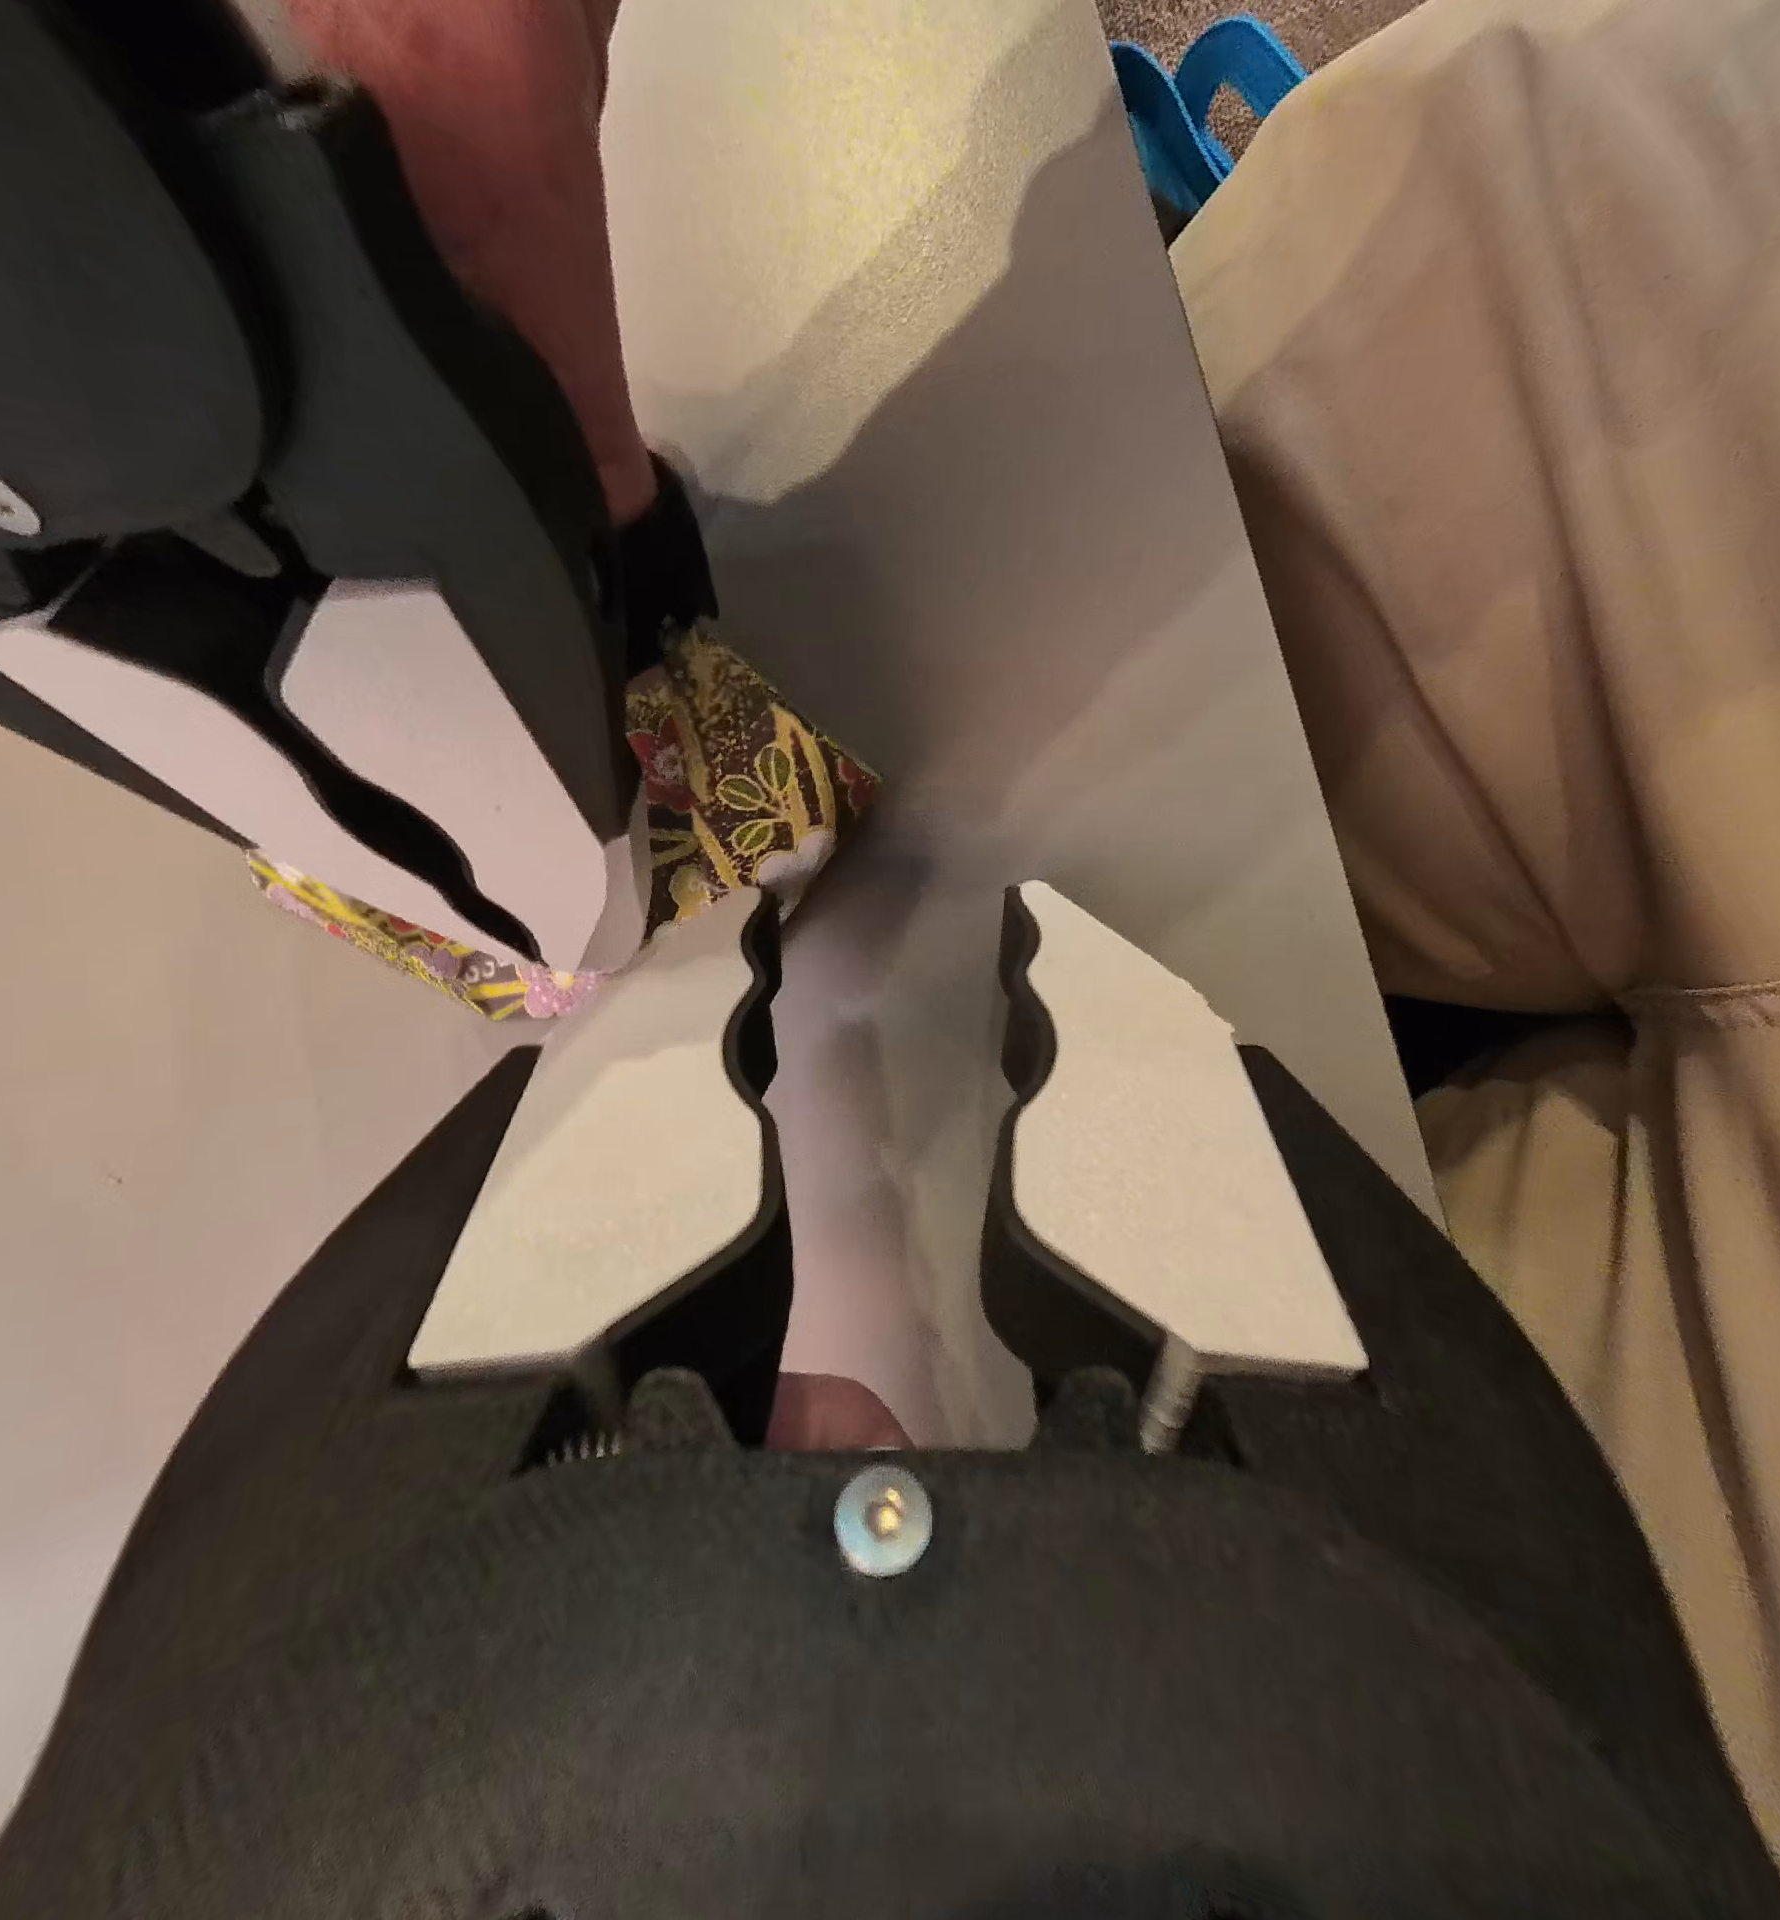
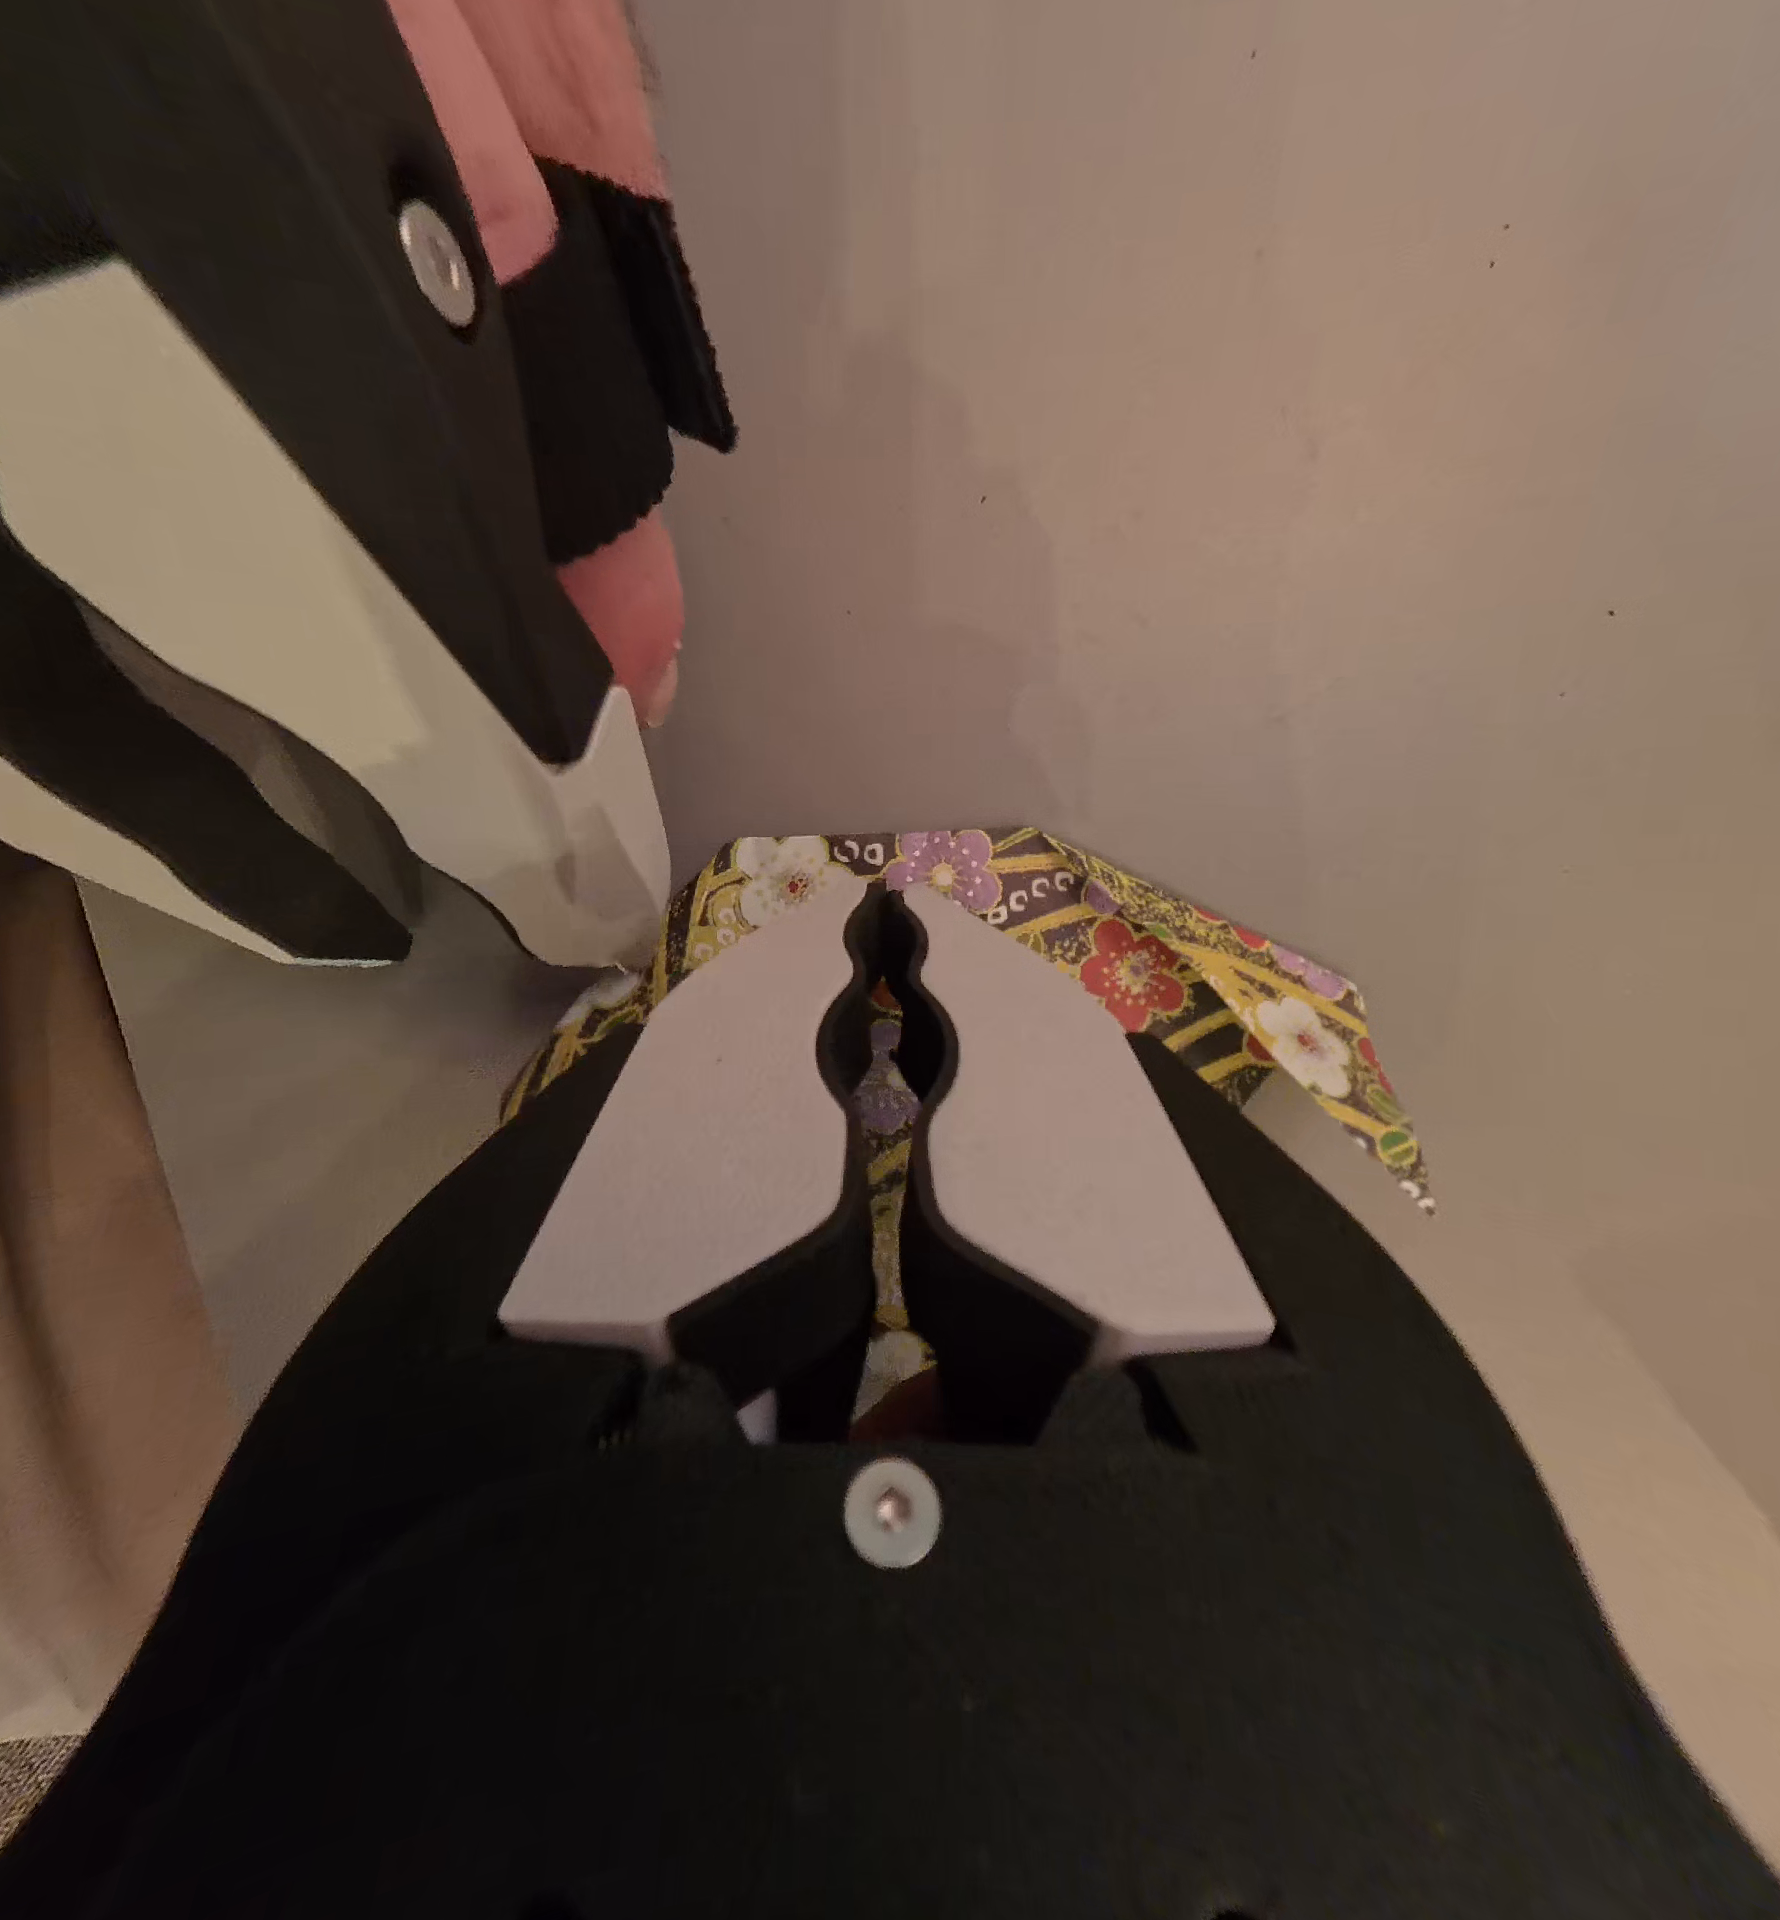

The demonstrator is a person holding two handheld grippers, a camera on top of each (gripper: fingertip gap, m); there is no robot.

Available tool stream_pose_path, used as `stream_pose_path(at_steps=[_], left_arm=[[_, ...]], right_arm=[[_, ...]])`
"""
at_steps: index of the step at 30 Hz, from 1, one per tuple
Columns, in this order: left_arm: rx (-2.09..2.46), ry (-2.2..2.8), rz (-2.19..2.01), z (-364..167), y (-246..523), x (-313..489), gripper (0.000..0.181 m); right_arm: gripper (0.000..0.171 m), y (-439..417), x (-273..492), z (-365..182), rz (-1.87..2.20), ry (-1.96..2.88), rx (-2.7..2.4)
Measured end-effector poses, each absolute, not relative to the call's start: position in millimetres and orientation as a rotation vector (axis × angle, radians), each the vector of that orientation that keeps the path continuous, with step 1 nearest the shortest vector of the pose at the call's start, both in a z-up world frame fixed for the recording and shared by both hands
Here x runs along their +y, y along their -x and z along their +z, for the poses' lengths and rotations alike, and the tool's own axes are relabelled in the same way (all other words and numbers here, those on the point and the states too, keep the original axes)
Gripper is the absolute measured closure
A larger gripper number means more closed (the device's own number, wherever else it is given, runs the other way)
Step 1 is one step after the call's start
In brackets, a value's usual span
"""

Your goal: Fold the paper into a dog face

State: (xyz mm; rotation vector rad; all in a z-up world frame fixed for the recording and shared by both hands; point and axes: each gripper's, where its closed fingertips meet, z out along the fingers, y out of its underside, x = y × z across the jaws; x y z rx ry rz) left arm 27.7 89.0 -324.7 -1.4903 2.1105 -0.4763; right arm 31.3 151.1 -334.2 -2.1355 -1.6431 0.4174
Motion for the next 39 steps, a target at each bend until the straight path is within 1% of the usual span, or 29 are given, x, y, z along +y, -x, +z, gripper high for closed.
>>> stream_pose_path(at_steps=[1,6,12,23,27,31,35,38,39], left_arm=[[2.112,1.489,-0.475,-324,-29,90,0.141],[2.073,1.51,-0.48,-320,-28,96,0.142],[2.11,1.505,-0.454,-330,-32,95,0.143],[2.209,1.528,-0.5,-332,-37,90,0.151],[2.225,1.57,-0.529,-333,-37,90,0.152],[2.227,1.599,-0.545,-334,-39,90,0.153],[2.233,1.604,-0.541,-334,-38,90,0.153],[2.232,1.616,-0.539,-334,-38,90,0.153],[2.231,1.617,-0.534,-334,-39,90,0.153]], right_arm=[[0.171,-31,151,-334,0.419,2.136,-1.642],[0.171,-31,151,-334,0.427,2.133,-1.64],[0.171,-31,151,-334,0.438,2.13,-1.64],[0.171,-30,149,-334,0.513,2.14,-1.635],[0.167,-35,148,-332,0.554,2.165,-1.603],[0.166,-48,141,-309,0.653,2.175,-1.529],[0.155,-64,120,-295,0.781,2.23,-1.457],[0.148,-68,104,-301,0.857,2.29,-1.407],[0.148,-68,101,-307,0.854,2.298,-1.407]])
